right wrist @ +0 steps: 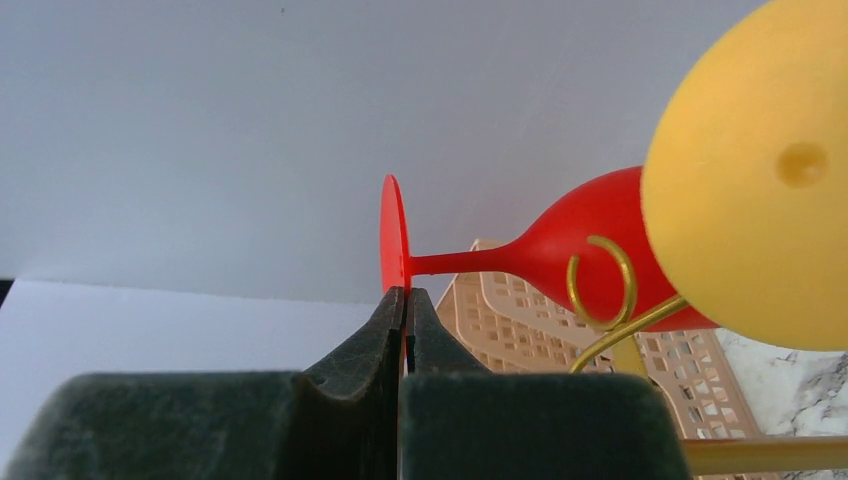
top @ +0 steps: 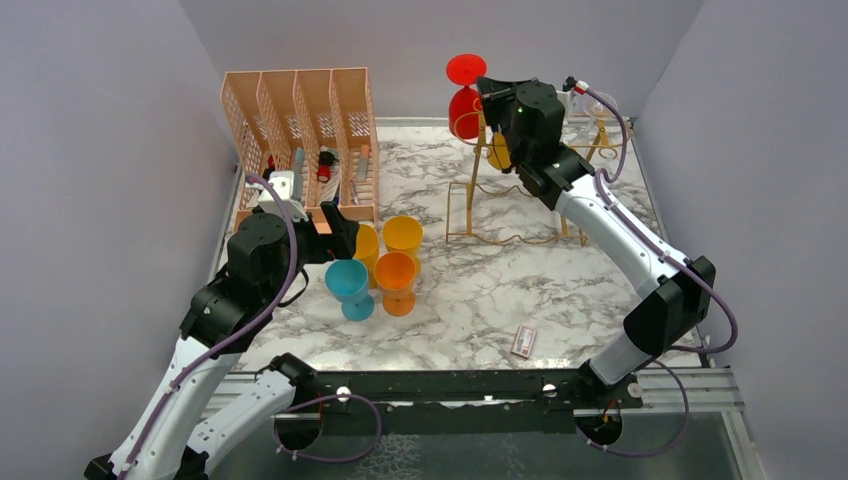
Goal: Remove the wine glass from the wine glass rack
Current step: Pick up the wine glass from the wine rack, then place the wine glass at the center of the board.
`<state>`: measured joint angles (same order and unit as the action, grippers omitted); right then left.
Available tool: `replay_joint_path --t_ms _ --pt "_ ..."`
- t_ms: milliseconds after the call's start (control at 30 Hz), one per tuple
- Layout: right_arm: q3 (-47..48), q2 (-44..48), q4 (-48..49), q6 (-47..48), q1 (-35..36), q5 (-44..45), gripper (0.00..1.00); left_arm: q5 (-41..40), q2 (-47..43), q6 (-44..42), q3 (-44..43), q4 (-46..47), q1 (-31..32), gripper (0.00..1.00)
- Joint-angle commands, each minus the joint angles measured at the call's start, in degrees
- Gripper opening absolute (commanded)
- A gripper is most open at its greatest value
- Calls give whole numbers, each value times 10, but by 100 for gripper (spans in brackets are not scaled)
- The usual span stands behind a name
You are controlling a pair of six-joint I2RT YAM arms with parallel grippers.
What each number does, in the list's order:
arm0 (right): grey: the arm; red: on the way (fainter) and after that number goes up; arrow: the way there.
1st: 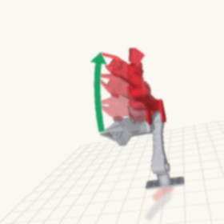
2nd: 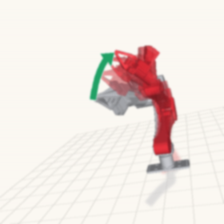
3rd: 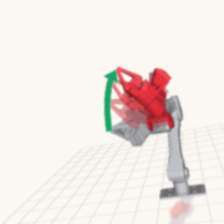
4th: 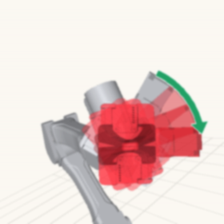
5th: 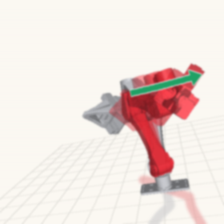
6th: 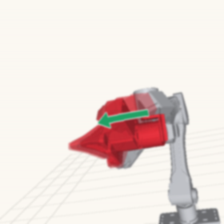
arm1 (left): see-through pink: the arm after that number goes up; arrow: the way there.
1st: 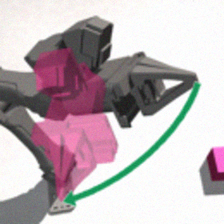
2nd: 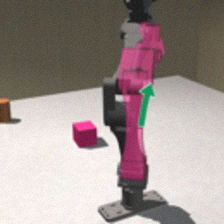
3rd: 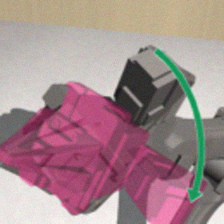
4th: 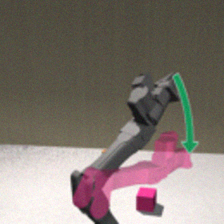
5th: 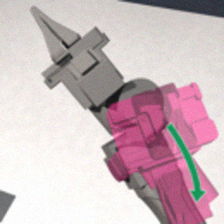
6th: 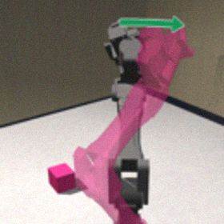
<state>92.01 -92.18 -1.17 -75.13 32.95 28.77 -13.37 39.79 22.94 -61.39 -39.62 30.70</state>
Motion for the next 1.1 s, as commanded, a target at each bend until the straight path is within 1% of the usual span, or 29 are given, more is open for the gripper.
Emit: replay_joint_path --t_ms 0,133,200,333,500,767,867,1067 --pt "-7 16 50 59 4 -76 1 -14 -9 -1 -1 -5 -2 99" --pt "-7 20 73 99 4 -155 1 -14 -7 -1 -5 -7 -2 99" --pt "-9 19 103 125 4 -212 1 -15 -5 1 -8 -7 -2 99" --pt "4 11 124 158 4 -305 1 -27 -5 12 -20 -6 -2 99" --pt "-1 12 164 193 4 -428 1 -43 -17 25 -35 -6 -2 99" --pt "-59 64 197 271 5 -625 1 -51 -52 61 -73 -3 -2 99" --pt "-99 101 219 288 5 -683 1 -27 -64 73 -85 11 -2 99" --pt "-167 187 179 343 5 -743 1 83 -54 85 -88 82 -2 99"
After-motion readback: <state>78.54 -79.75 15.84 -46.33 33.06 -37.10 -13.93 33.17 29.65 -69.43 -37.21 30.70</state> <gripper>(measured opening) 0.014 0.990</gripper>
